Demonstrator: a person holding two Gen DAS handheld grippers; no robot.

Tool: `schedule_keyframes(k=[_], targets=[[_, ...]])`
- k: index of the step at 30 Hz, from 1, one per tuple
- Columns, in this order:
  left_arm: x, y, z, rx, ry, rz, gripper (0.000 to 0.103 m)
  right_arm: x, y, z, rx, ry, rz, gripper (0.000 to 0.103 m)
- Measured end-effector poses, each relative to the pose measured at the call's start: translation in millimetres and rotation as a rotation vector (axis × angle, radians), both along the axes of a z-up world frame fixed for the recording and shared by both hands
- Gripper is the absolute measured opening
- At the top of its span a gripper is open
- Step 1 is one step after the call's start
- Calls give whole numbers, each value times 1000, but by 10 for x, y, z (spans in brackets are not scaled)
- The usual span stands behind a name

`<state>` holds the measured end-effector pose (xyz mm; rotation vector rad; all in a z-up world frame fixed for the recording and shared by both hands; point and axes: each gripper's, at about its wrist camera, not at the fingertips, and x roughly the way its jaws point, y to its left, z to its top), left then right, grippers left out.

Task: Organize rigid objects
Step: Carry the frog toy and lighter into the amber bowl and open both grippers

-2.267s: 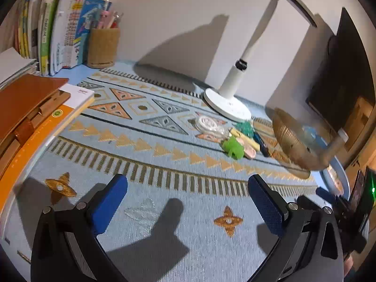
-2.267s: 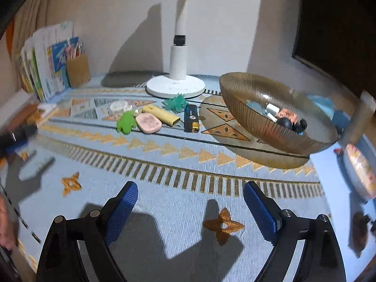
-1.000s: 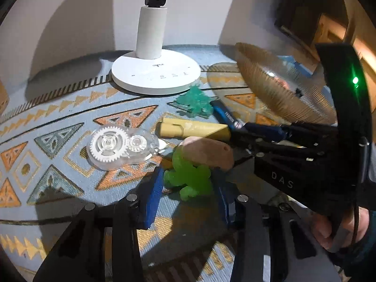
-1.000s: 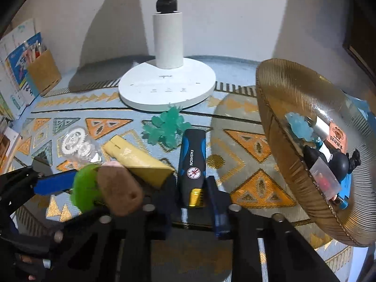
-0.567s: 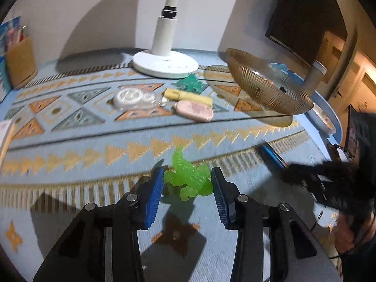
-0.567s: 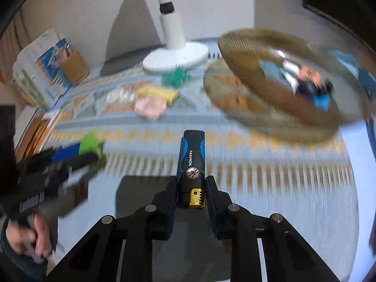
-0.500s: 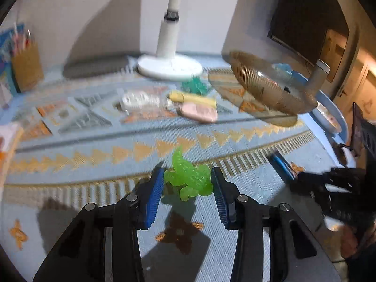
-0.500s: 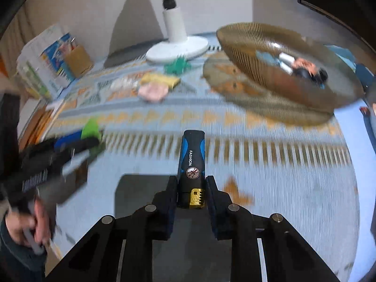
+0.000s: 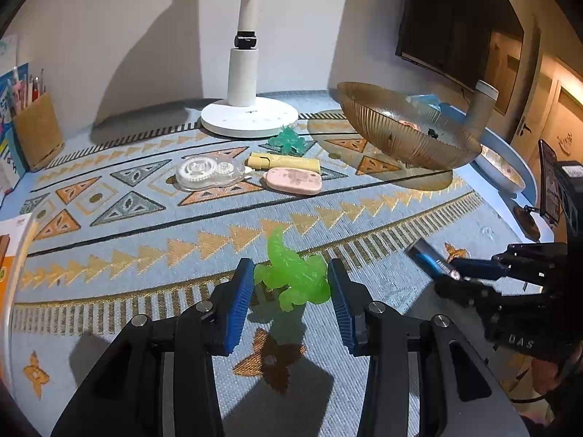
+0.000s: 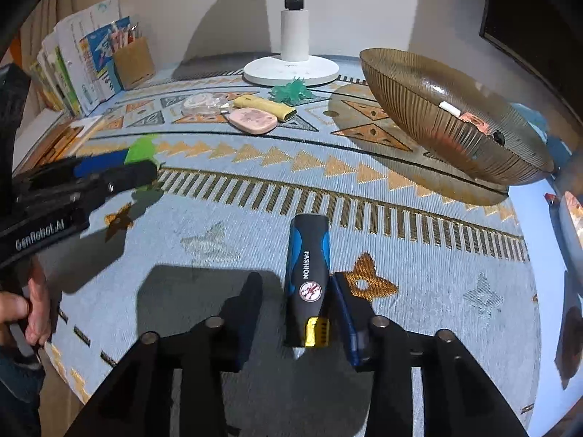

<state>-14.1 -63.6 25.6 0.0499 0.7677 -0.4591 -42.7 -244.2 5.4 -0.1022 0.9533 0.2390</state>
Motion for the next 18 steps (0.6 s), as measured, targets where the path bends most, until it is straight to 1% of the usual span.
schedule_keyframes(k=[2,6,8,11,16,17,18], targets=[[-12,-1,7,4,-9,1,39,-4,6,10,25,10,-2,22],[-27,5,15,5,-18,10,39,-49,-30,123,174,13,29,22],[-13,2,2,2,-5,2,39,-67,-33,211,199,-3,34,22],[16,-13,-23,8,16,-3,39,-104,-77,407,240,-47,43,22],[-3,-31,16,9,2,7,39,-204,-273,736,262,-140,5,22],[6,-52,35,0,5,3,39,-227,-331,809,266,-158,-7,22],[25,-74,72,-26,14,-3,39,-233,-408,886,272,-178,-22,22]])
